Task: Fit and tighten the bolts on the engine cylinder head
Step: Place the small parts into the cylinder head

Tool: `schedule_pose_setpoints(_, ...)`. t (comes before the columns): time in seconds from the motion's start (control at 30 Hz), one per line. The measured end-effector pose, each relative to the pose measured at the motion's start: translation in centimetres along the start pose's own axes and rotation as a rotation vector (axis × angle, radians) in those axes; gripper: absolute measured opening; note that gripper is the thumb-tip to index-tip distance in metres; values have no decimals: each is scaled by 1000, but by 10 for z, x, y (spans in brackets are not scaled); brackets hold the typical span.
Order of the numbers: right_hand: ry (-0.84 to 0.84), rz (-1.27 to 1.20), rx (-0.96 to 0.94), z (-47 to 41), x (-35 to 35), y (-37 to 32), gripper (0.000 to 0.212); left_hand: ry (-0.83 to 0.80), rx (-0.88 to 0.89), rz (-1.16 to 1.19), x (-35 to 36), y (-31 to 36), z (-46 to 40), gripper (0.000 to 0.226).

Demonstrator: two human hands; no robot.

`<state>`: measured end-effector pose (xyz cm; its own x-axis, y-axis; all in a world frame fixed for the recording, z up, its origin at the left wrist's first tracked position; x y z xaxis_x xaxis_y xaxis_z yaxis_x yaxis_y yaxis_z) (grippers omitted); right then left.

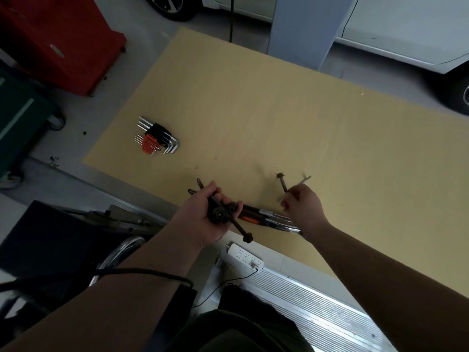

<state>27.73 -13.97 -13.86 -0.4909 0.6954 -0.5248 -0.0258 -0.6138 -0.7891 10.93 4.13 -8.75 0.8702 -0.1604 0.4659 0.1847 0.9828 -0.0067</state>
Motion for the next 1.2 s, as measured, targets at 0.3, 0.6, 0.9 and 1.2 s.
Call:
schedule_pose_setpoints(0.3, -407, -662, -56, 104, 79, -133, 26, -156, 72, 131, 22, 15, 23, 44)
schedule_pose_setpoints(0.6, -451, -563, -337, 163, 117, -240, 13, -253, 466, 120, -48, 81, 154, 35)
schedule_pose_setpoints(0.9, -816, -545, -685, 316, 210, -354, 8, -51, 797, 167, -256, 83, 333, 32)
schedule_pose_setpoints(1.2, -1356, -111, -684, 551, 373, -299, 8, -58, 505, 374, -460, -74, 366, 46)
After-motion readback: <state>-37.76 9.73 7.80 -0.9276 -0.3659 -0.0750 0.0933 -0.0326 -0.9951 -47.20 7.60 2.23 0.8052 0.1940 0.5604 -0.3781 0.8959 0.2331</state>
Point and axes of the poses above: each hand's wrist, its own z-axis away from the middle knuckle, its own x-axis out of the palm, y = z × x, the point moved 9 cm from there along -z, towards the middle knuckle, and after that the axes turned 11 degrees about -x, right-handed, at the moved point
